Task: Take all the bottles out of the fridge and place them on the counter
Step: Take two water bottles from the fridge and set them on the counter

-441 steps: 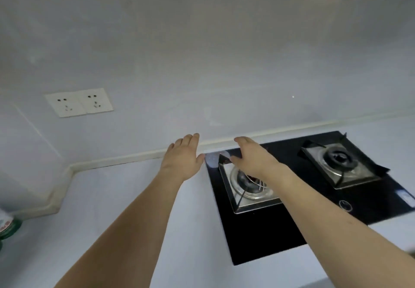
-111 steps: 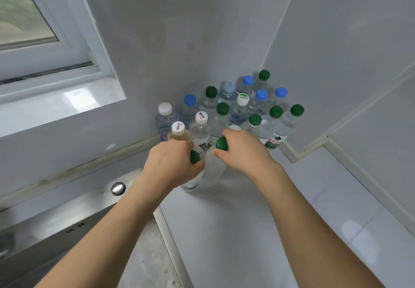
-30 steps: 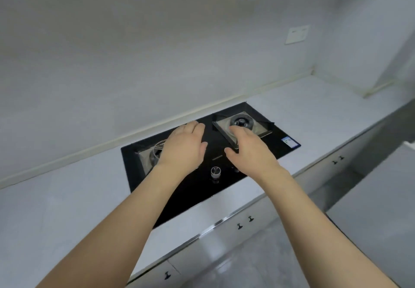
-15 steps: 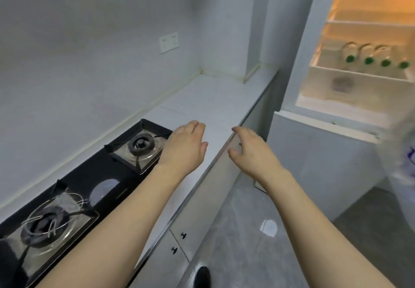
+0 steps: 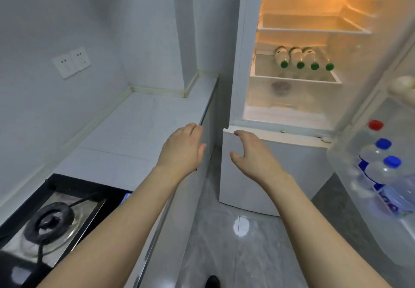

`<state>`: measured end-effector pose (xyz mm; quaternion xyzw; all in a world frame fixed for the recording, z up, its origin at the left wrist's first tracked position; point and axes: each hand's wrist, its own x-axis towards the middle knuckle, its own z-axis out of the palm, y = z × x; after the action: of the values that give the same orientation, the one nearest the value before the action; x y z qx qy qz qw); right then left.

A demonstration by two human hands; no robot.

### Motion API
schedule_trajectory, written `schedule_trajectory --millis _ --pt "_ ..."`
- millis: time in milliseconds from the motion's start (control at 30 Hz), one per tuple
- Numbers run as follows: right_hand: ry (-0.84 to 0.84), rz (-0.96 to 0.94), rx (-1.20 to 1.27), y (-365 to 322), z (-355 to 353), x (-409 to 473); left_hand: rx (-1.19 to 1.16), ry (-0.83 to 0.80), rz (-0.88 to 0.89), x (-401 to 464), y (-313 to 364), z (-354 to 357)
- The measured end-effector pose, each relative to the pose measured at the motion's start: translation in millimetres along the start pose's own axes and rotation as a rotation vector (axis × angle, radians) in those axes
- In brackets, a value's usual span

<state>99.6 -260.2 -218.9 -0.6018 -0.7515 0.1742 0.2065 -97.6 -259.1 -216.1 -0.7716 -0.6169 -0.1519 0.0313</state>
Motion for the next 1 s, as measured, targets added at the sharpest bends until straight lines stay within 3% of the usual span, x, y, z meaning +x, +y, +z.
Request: schedule_trajectory --millis 267,700,867,1000 --pt "0.099 0.130 -0.043 48 -24 89 -0.112 -0.026 0.099 127 7 28" --pt "0.223 0.345 -0.042 165 -79 168 -0.271 -0.166 0.241 284 104 81" --pt "0.272 0.383 0.019 217 -106 224 -0.351 -0.213 0.213 356 135 113" --pt "0.338 0.466 0.141 254 -131 278 -0.437 -0.279 0.090 422 158 131"
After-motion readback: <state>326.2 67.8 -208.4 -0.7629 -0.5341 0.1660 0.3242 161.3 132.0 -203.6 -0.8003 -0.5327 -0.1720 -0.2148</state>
